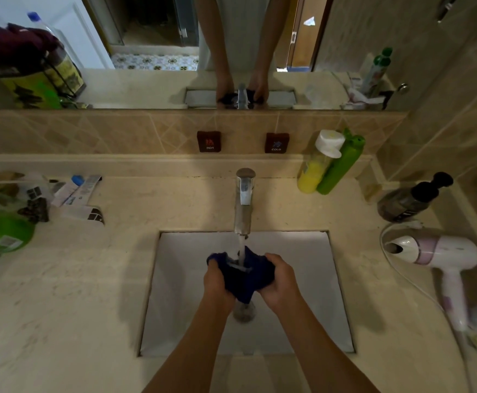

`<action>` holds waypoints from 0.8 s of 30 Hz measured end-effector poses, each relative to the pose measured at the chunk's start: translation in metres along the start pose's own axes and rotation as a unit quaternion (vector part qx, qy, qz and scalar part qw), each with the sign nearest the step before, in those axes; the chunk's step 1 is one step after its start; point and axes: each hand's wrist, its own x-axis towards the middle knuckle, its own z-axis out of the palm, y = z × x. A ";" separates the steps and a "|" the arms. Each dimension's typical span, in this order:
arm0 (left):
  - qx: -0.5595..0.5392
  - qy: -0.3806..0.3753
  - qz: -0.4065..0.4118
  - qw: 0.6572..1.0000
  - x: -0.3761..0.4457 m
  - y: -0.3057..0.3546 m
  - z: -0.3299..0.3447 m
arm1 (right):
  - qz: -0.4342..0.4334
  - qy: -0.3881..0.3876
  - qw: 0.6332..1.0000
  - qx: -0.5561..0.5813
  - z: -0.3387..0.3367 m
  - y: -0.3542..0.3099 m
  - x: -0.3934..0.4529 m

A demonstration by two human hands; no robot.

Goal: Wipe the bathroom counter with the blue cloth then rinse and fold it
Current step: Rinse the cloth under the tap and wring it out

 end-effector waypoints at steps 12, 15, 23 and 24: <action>-0.022 -0.023 0.006 0.999 0.004 0.000 -0.006 | -0.022 0.043 0.975 -0.216 -0.008 -0.004 0.008; -0.041 -0.040 0.021 0.998 0.001 0.003 -0.001 | -0.023 0.096 0.934 -0.344 -0.014 0.002 0.016; -0.076 -0.073 -0.001 0.994 0.002 -0.011 0.021 | 0.108 -0.008 0.985 -0.134 0.005 0.014 0.010; -0.102 -0.056 -0.009 0.993 0.005 -0.011 0.016 | 0.095 -0.013 0.990 -0.101 0.006 0.018 0.016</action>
